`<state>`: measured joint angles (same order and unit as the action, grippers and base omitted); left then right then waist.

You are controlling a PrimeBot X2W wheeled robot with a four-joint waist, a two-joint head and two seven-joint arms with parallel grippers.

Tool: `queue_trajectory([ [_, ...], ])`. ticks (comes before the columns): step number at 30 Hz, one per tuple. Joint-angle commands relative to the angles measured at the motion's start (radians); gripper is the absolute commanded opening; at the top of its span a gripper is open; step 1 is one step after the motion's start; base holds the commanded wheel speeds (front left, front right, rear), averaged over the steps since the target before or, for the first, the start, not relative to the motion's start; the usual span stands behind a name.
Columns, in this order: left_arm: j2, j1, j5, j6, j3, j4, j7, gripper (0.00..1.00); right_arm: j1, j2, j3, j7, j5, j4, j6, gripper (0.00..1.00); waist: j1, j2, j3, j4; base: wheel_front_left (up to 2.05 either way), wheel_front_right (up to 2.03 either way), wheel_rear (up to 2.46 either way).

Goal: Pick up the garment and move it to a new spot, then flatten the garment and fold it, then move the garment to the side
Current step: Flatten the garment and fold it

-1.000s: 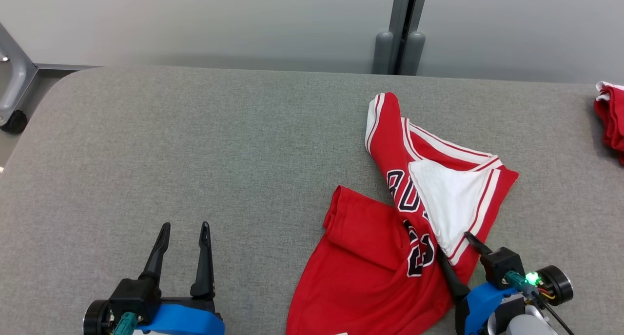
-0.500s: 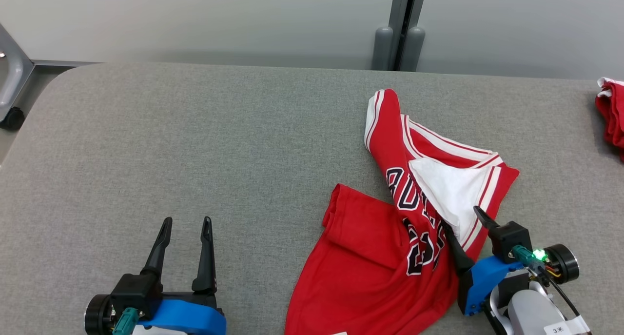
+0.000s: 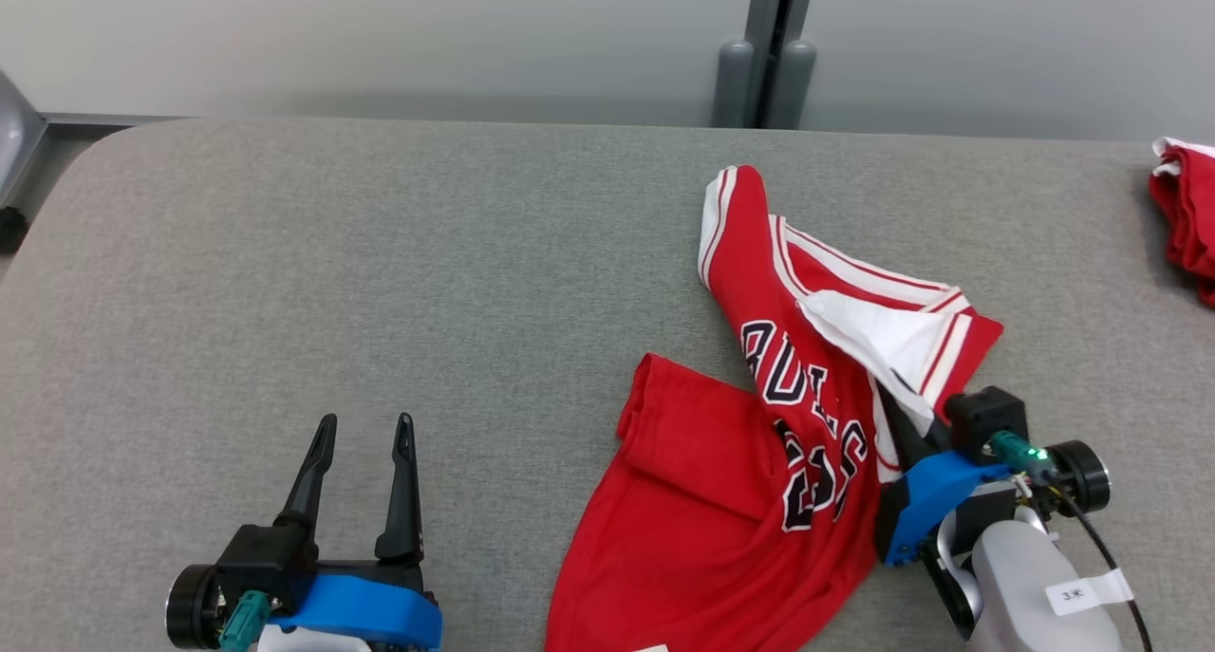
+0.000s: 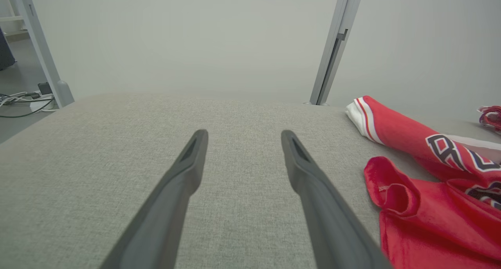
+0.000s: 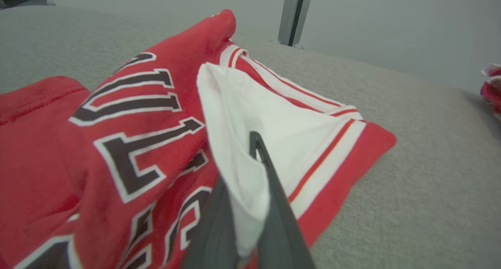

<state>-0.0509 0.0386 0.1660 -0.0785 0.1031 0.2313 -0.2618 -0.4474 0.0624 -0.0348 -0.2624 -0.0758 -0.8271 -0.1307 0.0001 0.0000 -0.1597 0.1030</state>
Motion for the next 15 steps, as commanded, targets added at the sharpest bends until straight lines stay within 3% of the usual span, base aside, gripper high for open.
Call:
queue_trajectory([
  [1,0.001,-0.001,0.001,0.003,-0.005,0.001,-0.004,1.0,0.006,-0.001,0.008,-0.003,0.018,0.02,0.0,0.0,-0.0001,0.0,0.002,-0.007,0.0,0.0,0.0],
  [9,0.001,-0.012,0.006,0.0,-0.008,0.002,-0.004,1.0,0.138,-0.008,0.056,-0.003,0.184,0.223,0.0,0.0,-0.0001,0.0,0.015,-0.084,0.0,0.0,0.0],
  [15,0.001,-0.009,-0.002,-0.005,-0.008,0.006,-0.004,1.0,0.287,-0.011,0.13,-0.003,0.415,0.352,0.0,0.0,-0.0001,0.0,0.027,-0.14,0.0,0.0,0.0],
])
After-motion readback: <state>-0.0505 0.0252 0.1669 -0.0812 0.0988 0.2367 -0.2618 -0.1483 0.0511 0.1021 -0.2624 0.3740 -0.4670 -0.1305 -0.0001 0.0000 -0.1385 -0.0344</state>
